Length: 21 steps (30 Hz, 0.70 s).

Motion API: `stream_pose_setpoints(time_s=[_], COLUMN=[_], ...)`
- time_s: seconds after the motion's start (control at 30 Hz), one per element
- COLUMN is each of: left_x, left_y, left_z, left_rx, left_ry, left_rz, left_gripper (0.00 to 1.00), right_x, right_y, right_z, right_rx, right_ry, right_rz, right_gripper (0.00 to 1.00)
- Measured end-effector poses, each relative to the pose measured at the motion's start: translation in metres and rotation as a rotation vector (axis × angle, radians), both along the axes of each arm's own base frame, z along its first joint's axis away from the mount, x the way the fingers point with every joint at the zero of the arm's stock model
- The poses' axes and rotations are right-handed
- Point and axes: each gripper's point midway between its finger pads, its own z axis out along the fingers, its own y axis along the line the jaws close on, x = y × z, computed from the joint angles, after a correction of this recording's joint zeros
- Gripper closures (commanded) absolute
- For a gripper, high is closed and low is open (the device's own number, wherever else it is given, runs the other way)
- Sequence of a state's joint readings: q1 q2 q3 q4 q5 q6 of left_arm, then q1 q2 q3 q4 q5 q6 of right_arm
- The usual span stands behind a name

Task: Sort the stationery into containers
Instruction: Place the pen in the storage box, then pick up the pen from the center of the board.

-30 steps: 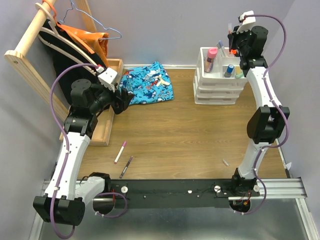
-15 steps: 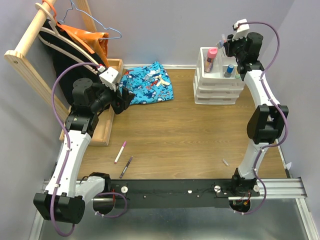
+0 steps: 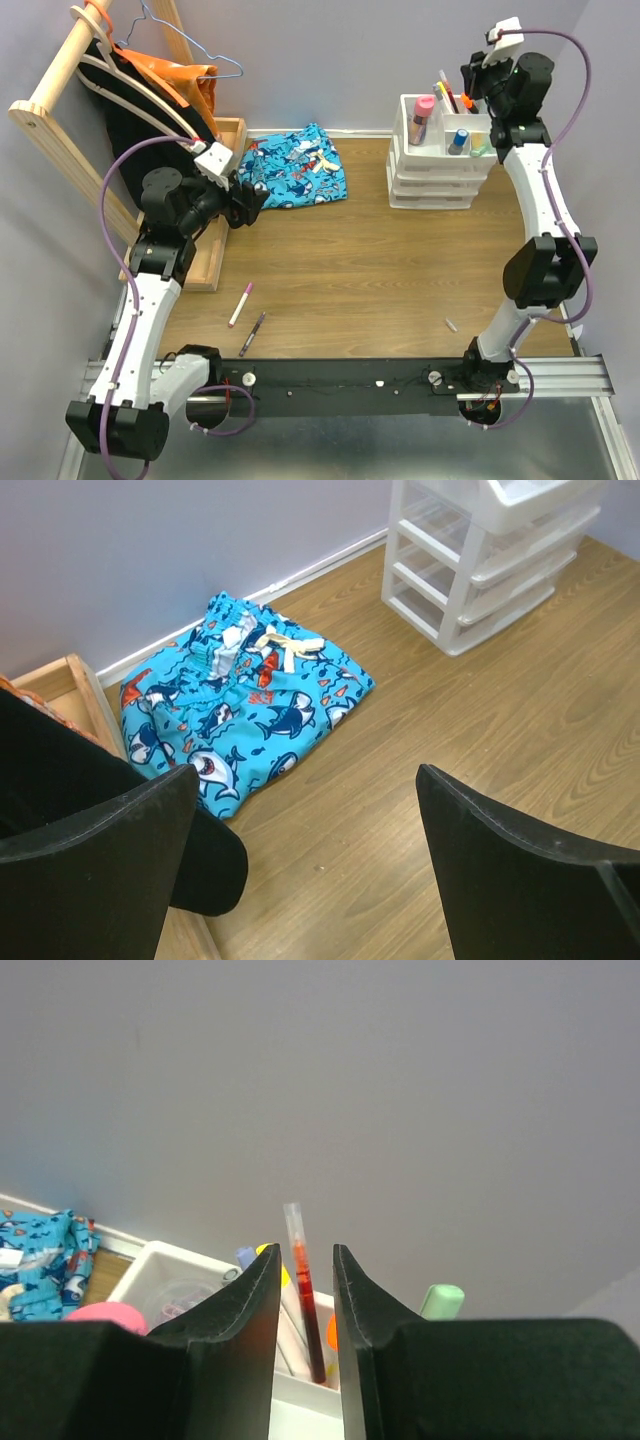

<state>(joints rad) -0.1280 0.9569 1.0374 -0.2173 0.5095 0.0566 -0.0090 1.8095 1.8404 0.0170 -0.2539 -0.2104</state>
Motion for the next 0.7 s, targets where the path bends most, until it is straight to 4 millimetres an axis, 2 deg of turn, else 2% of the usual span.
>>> stream_pose_setpoints(time_s=[0.1,0.2,0.3,0.33,0.37,0.4,0.43,0.5,0.6,0.7], left_x=[-0.009,-0.032,-0.063,-0.075,-0.081,-0.092,-0.101,-0.117,-0.136,-0.161], left_y=[0.0,0.001,0.0,0.0,0.001,0.003,0.006,0.012,0.022,0.029], left_z=[0.007,0.006,-0.006,-0.013,-0.017,-0.027,-0.036,-0.052,-0.069,-0.08], left_rx=[-0.004,0.029,0.123,0.176,0.203,0.258,0.304,0.367,0.43,0.471], left_ry=[-0.019,-0.015,0.018,0.035,0.044,0.066,0.085,0.124,0.159,0.186], left_rz=[-0.003,-0.029,-0.099,-0.136,-0.154,-0.184,-0.206,-0.232,-0.234,-0.257], left_gripper=[0.01,0.02,0.06,0.07,0.07,0.08,0.08,0.07,0.1,0.14], right_x=[-0.016,-0.042,-0.087,-0.098,-0.119,-0.138,-0.149,-0.179,-0.22,-0.272], right_y=[0.002,0.01,0.04,0.051,0.074,0.099,0.113,0.159,0.217,0.266], right_z=[0.03,0.052,0.061,0.056,0.051,0.042,0.035,0.007,-0.056,-0.131], right_rx=[0.027,0.079,0.117,0.121,0.125,0.131,0.136,0.181,0.248,0.251], right_ry=[-0.019,0.0,0.058,0.088,0.126,0.176,0.21,0.345,0.608,0.896], right_rz=[0.006,0.041,0.144,0.183,0.255,0.337,0.382,0.507,0.624,0.693], right_gripper=[0.6,0.55,0.54,0.54,0.54,0.55,0.55,0.52,0.52,0.51])
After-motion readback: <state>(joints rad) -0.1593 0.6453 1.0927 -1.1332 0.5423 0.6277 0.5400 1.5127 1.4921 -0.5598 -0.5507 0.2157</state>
